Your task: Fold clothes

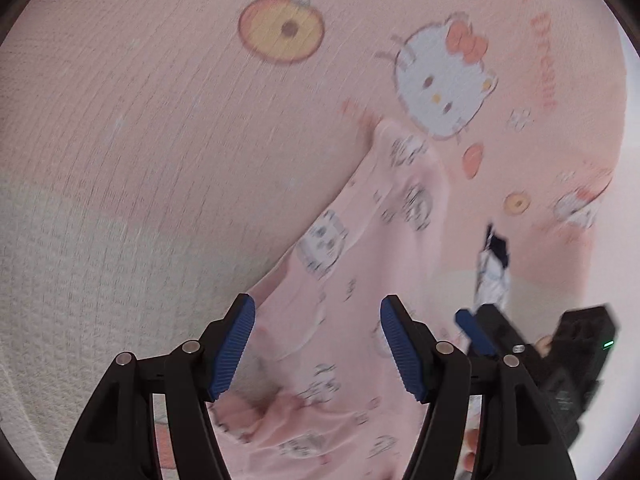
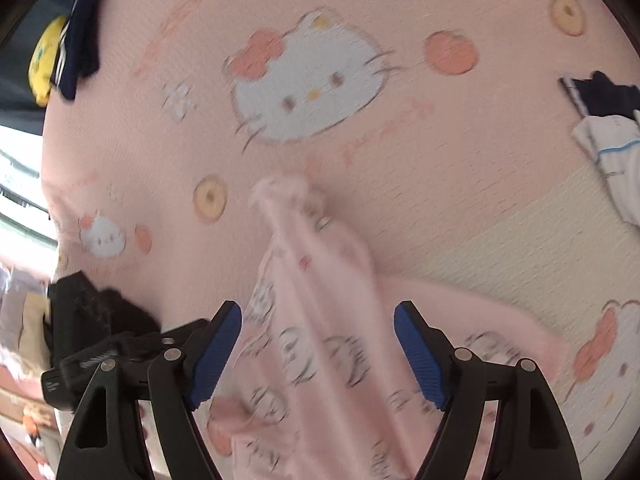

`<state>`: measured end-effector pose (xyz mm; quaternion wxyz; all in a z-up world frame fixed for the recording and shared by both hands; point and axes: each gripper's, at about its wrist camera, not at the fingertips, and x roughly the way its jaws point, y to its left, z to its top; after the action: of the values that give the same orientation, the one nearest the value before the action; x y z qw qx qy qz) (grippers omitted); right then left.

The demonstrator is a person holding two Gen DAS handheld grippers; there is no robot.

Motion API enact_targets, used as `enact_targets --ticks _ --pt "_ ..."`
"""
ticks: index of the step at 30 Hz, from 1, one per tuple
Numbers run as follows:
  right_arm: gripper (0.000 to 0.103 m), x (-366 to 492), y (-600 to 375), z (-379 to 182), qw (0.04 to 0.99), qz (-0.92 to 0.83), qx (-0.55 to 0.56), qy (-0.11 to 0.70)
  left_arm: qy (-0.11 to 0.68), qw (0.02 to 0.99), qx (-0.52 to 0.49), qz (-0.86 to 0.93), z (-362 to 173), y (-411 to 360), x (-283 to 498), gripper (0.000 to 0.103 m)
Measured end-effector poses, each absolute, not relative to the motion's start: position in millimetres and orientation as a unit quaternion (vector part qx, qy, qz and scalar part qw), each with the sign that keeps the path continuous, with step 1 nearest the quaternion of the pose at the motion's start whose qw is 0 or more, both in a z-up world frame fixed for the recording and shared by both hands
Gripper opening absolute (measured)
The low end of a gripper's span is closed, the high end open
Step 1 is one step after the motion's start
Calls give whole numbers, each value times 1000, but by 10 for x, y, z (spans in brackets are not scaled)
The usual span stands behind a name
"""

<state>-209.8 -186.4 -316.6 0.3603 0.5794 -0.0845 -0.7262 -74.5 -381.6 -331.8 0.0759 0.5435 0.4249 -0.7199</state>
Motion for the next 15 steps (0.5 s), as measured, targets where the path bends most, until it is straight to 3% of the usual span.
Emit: enact_targets --ticks 7,15 --pt "78 -1875 -2184 -3358 414 -627 641 -156 416 89 555 -715 -3457 -3834 -530 63" --pt "78 -1901 -2149 -3846 348 -555 704 -276 425 79 511 -743 -3529 -3846 -302 63"
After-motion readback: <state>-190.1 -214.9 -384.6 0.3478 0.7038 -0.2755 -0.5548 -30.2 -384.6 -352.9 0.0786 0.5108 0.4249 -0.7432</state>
